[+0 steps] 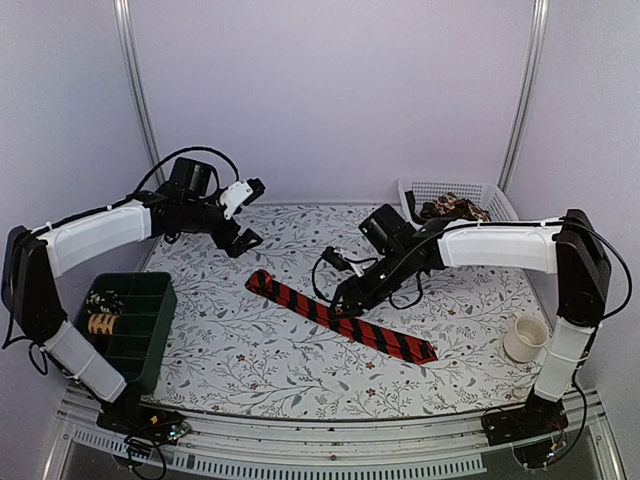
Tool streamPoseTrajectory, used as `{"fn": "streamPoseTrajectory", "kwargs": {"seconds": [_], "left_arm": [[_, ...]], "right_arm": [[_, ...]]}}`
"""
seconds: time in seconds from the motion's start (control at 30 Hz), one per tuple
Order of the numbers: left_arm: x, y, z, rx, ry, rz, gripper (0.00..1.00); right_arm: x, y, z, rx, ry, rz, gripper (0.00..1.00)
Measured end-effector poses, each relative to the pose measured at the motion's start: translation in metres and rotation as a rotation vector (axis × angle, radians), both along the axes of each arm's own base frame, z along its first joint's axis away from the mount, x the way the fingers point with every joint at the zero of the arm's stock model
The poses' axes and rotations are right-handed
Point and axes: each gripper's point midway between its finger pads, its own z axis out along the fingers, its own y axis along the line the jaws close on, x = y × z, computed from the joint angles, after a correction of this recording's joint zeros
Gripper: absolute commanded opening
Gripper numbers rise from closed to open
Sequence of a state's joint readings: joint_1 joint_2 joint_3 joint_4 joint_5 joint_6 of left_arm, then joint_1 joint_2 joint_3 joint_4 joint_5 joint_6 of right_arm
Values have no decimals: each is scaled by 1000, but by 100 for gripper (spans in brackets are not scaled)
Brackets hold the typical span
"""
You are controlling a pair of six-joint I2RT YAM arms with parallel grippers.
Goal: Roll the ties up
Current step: Roll the tie at the center of the board.
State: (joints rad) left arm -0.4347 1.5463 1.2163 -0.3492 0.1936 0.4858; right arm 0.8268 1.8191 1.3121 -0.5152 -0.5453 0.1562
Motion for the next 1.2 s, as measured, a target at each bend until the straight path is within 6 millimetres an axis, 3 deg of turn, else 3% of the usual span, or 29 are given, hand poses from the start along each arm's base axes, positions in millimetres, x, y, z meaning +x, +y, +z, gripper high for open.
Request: {"fn": "streamPoseTrajectory", "kwargs": {"seconds": [0.17,0.33,0.73,1.2], "left_arm": [[1,8,11,-31,-5,81,100],[1,15,17,-48,-14,136,100],[-2,25,13,-41,-10,188,100],[0,28,13,-30,-20,206,100]], "right_arm": [[28,35,21,43,-95,-12,58],[48,57,-2,-6,-126,-38,58],[50,49,-66,-150,-74,-71,58],[40,37,-84,-241,-87,-54,57]]}}
